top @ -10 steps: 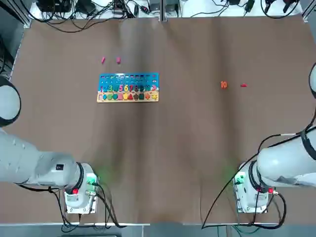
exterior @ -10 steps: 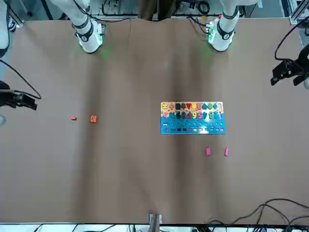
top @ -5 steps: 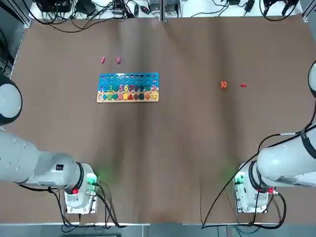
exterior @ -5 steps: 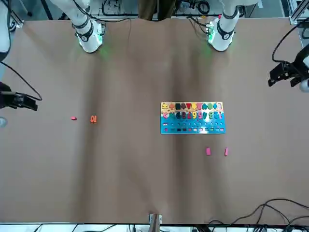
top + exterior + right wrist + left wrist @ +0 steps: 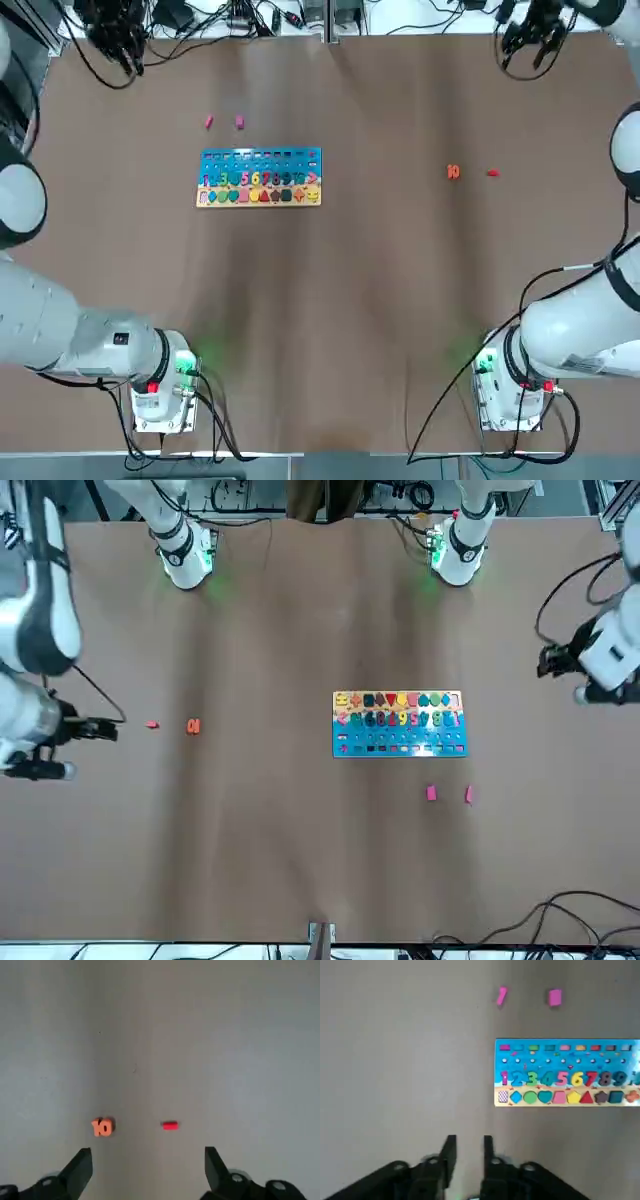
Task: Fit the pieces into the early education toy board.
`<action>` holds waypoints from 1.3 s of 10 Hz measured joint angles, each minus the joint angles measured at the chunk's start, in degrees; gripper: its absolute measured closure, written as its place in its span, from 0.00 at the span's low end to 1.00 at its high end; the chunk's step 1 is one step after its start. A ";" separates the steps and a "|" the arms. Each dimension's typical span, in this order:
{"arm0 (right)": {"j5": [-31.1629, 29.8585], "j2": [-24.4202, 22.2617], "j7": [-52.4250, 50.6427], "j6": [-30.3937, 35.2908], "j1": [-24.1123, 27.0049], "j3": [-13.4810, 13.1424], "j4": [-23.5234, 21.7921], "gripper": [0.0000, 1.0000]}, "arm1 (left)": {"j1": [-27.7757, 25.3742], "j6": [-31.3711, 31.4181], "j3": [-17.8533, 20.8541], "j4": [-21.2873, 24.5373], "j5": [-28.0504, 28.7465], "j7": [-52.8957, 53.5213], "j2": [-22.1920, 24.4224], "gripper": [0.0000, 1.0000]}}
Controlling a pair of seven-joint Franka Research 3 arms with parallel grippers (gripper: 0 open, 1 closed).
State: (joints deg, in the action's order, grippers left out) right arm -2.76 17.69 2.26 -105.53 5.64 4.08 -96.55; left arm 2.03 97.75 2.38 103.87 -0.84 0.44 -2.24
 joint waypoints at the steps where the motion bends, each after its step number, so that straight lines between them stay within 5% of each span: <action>1: 0.40 0.04 1.29 -3.43 -0.85 0.07 -3.86 0.01 | -0.20 5.86 0.00 5.67 0.01 0.00 0.28 0.93; 3: 0.47 0.07 2.67 -11.58 -2.50 0.11 -12.10 0.01 | -0.77 16.64 0.01 15.90 0.07 0.00 0.45 0.99; 6: 0.48 0.01 2.78 -21.12 -2.59 0.01 -17.20 0.01 | -0.72 35.03 -0.06 27.18 0.09 0.00 -3.17 0.99; 9: 0.48 0.28 3.11 -28.94 -3.26 0.11 -22.60 0.01 | -0.47 46.13 -0.38 29.24 0.09 0.00 -11.35 0.99; 13: 0.49 0.95 7.62 -29.18 -6.23 0.08 -22.46 0.01 | -0.24 48.92 -0.59 29.16 0.09 -0.05 -16.05 0.99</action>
State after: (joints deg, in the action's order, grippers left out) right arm -2.27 18.64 9.88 -134.71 -0.59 4.16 -119.02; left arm 1.79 146.67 1.79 133.03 -0.75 0.38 -18.30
